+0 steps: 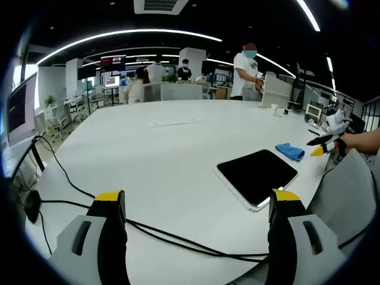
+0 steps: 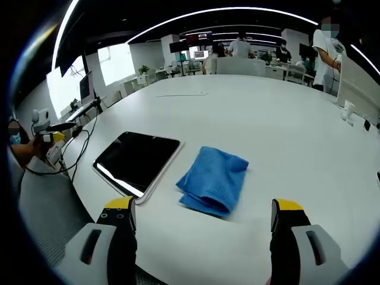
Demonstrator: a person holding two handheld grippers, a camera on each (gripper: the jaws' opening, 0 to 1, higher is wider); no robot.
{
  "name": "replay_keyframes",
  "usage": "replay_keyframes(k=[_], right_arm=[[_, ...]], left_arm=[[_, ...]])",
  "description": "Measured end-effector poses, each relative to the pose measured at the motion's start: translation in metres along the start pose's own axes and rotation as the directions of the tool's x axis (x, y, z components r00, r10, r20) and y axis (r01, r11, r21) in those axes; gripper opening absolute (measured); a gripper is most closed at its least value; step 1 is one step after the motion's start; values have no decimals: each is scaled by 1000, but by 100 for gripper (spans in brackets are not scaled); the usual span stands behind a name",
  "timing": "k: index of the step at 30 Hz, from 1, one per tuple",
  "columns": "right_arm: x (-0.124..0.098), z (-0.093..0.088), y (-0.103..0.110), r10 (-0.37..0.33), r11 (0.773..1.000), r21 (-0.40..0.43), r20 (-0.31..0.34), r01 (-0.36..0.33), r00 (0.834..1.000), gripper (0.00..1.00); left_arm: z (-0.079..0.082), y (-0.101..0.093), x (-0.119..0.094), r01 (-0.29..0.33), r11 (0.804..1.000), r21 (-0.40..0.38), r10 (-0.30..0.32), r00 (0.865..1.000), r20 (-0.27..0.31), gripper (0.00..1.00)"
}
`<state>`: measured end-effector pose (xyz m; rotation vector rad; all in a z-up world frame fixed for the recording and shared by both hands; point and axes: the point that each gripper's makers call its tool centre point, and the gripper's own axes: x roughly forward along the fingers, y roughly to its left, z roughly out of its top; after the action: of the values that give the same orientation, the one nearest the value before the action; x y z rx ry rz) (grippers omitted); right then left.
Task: Wipe the mirror surface with the cleaning cloth until all visible marks leave the cleaned area.
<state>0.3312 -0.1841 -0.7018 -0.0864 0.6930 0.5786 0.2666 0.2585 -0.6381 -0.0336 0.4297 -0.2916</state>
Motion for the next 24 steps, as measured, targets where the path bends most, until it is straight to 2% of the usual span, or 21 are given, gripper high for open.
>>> replay_keyframes(k=[2, 4, 6, 7, 8, 10, 12, 14, 19, 22, 24], right_arm=[[3, -4, -1, 3, 1000, 9, -25, -3, 1000, 94], [1, 6, -1, -2, 1000, 8, 17, 2, 1000, 93], [5, -2, -2, 0, 1000, 17, -25, 0, 1000, 93], [4, -1, -2, -1, 1000, 17, -21, 1, 1000, 94], [3, 4, -2, 0, 1000, 14, 10, -1, 1000, 93], [5, -1, -3, -4, 1000, 14, -13, 4, 1000, 93], [3, 0, -4, -5, 1000, 17, 1, 5, 1000, 93], [3, -4, -5, -16, 1000, 1, -15, 16, 1000, 93], [0, -5, -9, -29, 999, 21, -8, 29, 1000, 93], [-2, -5, -8, -31, 999, 24, -4, 31, 1000, 93], [-2, -5, -9, -34, 999, 21, -3, 34, 999, 92]], left_arm=[[8, 2, -2, -9, 1000, -21, 10, 999, 42, 99], [4, 2, -1, -11, 1000, -19, 11, 1000, 18, 99], [9, 2, -1, -14, 1000, -10, 14, 999, 43, 99], [8, 2, 0, -15, 1000, -1, 15, 999, 36, 99], [6, 3, 1, -17, 1000, 6, 17, 1000, 19, 99], [7, 3, 2, -10, 1000, -19, 10, 1000, 19, 99], [4, 1, 3, -4, 1000, -6, 4, 1000, 2, 99], [1, 2, 4, -6, 1000, -1, 6, 1000, -12, 99], [4, 3, 2, -10, 1000, 10, 10, 1000, 2, 99], [8, 6, 1, -22, 1000, 16, 22, 1000, 23, 99], [11, 6, 3, -9, 1000, 22, 8, 999, 44, 99]])
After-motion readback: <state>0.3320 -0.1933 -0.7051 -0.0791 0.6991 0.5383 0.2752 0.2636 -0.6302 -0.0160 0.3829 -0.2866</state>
